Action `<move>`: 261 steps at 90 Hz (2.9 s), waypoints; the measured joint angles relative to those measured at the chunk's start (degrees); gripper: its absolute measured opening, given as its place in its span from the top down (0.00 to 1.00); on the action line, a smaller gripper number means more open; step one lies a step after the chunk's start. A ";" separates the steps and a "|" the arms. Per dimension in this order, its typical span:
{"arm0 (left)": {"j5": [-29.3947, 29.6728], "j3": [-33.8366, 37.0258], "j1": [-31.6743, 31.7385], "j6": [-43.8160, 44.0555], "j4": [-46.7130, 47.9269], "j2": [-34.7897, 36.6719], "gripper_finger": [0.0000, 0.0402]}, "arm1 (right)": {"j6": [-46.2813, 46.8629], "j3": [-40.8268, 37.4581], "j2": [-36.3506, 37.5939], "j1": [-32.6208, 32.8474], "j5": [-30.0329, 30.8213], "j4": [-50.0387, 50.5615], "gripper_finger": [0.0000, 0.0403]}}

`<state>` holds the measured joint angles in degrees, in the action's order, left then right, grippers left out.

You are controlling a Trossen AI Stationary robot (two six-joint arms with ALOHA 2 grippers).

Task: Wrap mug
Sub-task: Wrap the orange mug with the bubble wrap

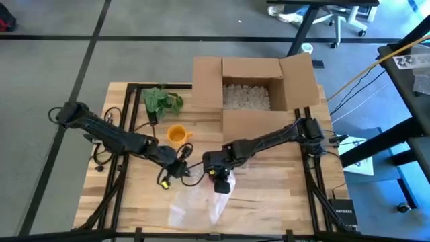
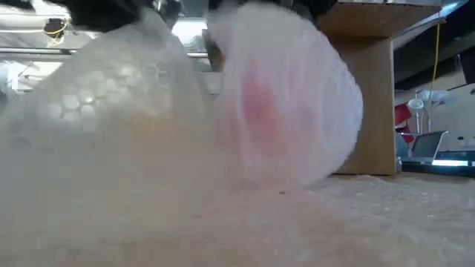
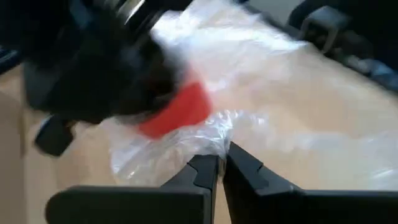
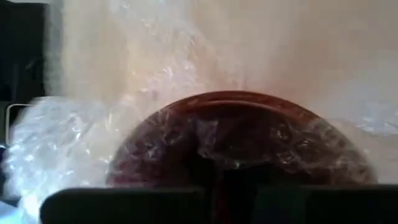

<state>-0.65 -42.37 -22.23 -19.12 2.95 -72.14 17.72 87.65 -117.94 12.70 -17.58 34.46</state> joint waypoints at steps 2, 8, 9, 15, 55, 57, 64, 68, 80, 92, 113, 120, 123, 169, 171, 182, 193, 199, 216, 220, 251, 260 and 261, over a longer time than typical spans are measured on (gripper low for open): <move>0.01 0.00 -0.40 0.43 0.30 0.47 1.00 | 0.02 -0.01 -0.16 -0.01 0.01 -0.06 0.96; 0.88 0.00 -1.46 1.03 0.60 1.27 1.00 | 0.02 -0.05 -1.18 0.02 -0.14 0.26 0.96; 1.06 0.00 -1.62 1.15 0.76 1.38 1.00 | 0.04 -0.03 -1.39 0.03 -0.23 0.10 0.96; 2.18 0.00 -2.50 2.04 1.84 2.07 1.00 | 0.20 0.12 -1.69 0.01 -0.78 -0.23 0.96; 4.52 1.44 -7.82 11.62 -3.12 -2.40 1.00 | 0.42 2.29 -3.05 0.51 1.63 1.62 0.96; 4.45 1.93 -8.12 11.35 -5.44 -3.29 1.00 | 0.42 2.43 -3.06 0.51 1.65 1.72 0.96; 4.47 3.84 -8.69 10.74 -12.12 -7.44 1.00 | 0.42 2.75 -3.09 0.51 1.76 1.92 0.96; 4.62 4.56 -8.54 10.14 -15.90 -10.13 1.00 | 0.42 2.74 -3.09 0.51 1.80 1.88 0.96; 6.91 5.09 -7.13 8.99 -23.81 -18.76 1.00 | 0.46 2.74 -3.09 0.78 1.96 2.10 0.96; 7.60 5.09 -4.49 6.31 -31.27 -25.47 1.00 | 0.60 2.74 -3.09 0.86 1.36 2.19 0.96; 5.86 3.23 0.19 0.60 -39.48 -30.58 1.00 | 1.02 2.83 -3.05 1.21 1.56 6.72 0.96; 5.42 1.61 2.28 -2.00 -39.35 -31.13 1.00 | 1.09 2.78 -2.98 1.17 1.55 9.88 0.96; 5.35 0.96 3.22 -3.01 -39.33 -31.33 1.00 | 1.14 2.78 -2.90 1.12 1.72 11.04 0.96; 7.48 -0.31 3.72 -1.39 -28.38 -26.32 1.00 | 2.67 2.78 -2.81 2.06 4.96 12.31 0.96; 7.50 -0.30 3.28 -1.34 -27.23 -25.23 1.00 | 2.67 2.78 -2.81 2.06 4.96 12.15 0.96; 7.80 -0.22 0.55 -1.21 -20.98 -17.97 1.00 | 2.72 2.74 -2.83 2.09 5.45 11.53 0.96; 8.94 -0.24 -2.65 -0.56 -17.28 -10.84 1.00 | 3.00 2.78 -2.85 2.17 6.64 11.77 0.96; 9.02 -0.27 -4.57 -0.64 -16.12 -7.65 1.00 | 3.50 2.87 -2.90 2.17 7.55 12.39 0.96; 15.06 -0.24 -9.35 -1.01 -13.01 -2.98 1.00 | 5.28 2.93 -2.81 2.55 11.88 14.58 0.96; 16.98 -0.24 -9.88 -0.93 -12.44 -2.98 1.00 | 5.91 2.93 -2.79 2.43 12.07 14.76 0.96; 17.65 -0.14 -10.44 10.06 -3.17 -3.51 1.00 | 4.18 2.73 -2.79 2.64 10.38 12.24 0.96; 17.02 2.54 -10.48 14.72 -3.64 -5.36 1.00 | 3.58 2.72 -2.92 2.65 10.35 10.29 0.96; 16.91 2.90 -10.46 15.00 -4.20 -5.68 1.00 | 3.53 2.72 -2.92 2.65 10.35 10.26 0.96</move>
<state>16.27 -39.46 -32.69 -4.12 -1.25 -77.81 21.24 90.37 -120.86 15.35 -7.23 44.72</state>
